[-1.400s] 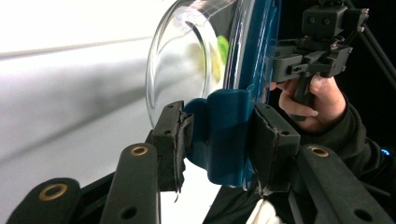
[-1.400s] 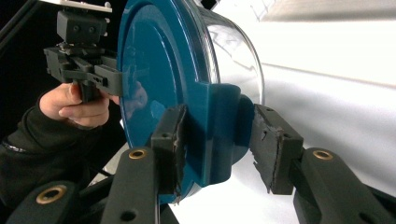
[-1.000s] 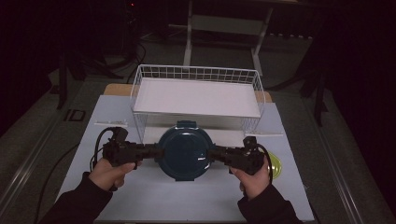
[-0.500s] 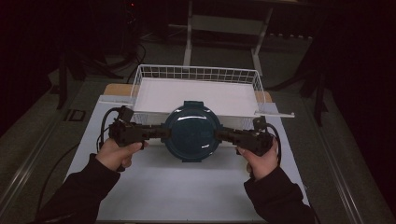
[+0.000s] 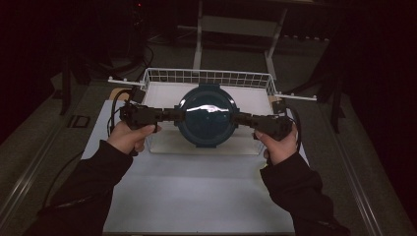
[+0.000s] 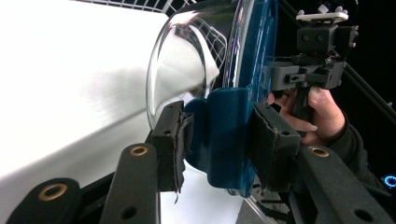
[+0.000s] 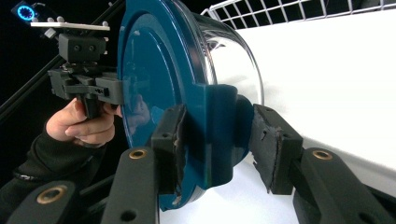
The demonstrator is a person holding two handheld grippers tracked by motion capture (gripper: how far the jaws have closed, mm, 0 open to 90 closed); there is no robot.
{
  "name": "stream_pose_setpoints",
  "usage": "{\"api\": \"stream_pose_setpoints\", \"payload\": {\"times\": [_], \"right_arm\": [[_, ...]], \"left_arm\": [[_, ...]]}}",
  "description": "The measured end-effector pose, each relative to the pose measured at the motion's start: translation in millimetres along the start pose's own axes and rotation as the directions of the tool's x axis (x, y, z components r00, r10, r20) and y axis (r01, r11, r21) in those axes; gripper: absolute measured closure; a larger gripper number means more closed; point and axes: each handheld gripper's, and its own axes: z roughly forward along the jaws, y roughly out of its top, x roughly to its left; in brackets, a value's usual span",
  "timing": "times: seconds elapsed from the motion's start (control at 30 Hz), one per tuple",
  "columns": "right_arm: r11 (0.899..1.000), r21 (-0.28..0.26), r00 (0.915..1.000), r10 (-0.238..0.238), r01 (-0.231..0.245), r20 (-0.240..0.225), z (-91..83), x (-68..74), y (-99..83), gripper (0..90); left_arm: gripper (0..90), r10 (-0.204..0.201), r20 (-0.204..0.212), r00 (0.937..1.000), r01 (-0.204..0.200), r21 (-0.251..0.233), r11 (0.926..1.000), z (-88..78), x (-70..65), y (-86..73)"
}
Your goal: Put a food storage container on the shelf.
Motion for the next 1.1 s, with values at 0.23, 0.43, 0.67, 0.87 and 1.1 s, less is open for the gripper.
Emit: {"api": "stream_pose_setpoints", "payload": {"times": [0.23,0.43,0.67,0.87,1.1], "right_arm": [[0.999,-0.022,0.9988,0.048,-0.048,0.008,1.7,-19.0,17.4,56.3],[0.997,-0.021,0.9971,0.07,-0.069,0.031,5.7,-28.9,24.6,55.9],[0.996,-0.034,0.9887,0.085,-0.081,0.123,9.6,-29.1,37.1,67.0],[0.994,-0.039,0.9802,0.104,-0.099,0.169,19.1,-32.0,42.5,66.0],[0.994,-0.035,0.9702,0.112,-0.107,0.215,29.1,-36.9,48.0,63.9]], "left_arm": [[57.2,-0.025,-0.008,0.9997,0.025,-0.003,0.9997,14.5,10.7,18.7],[57.1,-0.054,-0.016,0.9984,0.054,-0.003,0.9985,22.1,20.2,25.5],[56.7,-0.13,-0.019,0.9913,0.13,-0.002,0.9915,25.7,30.2,35.5],[53.7,-0.199,-0.008,0.98,0.199,-0.019,0.9799,30.3,46.7,39.8],[50.9,-0.233,-0.035,0.9718,0.234,0.006,0.9723,35.5,59.6,45.9]]}}
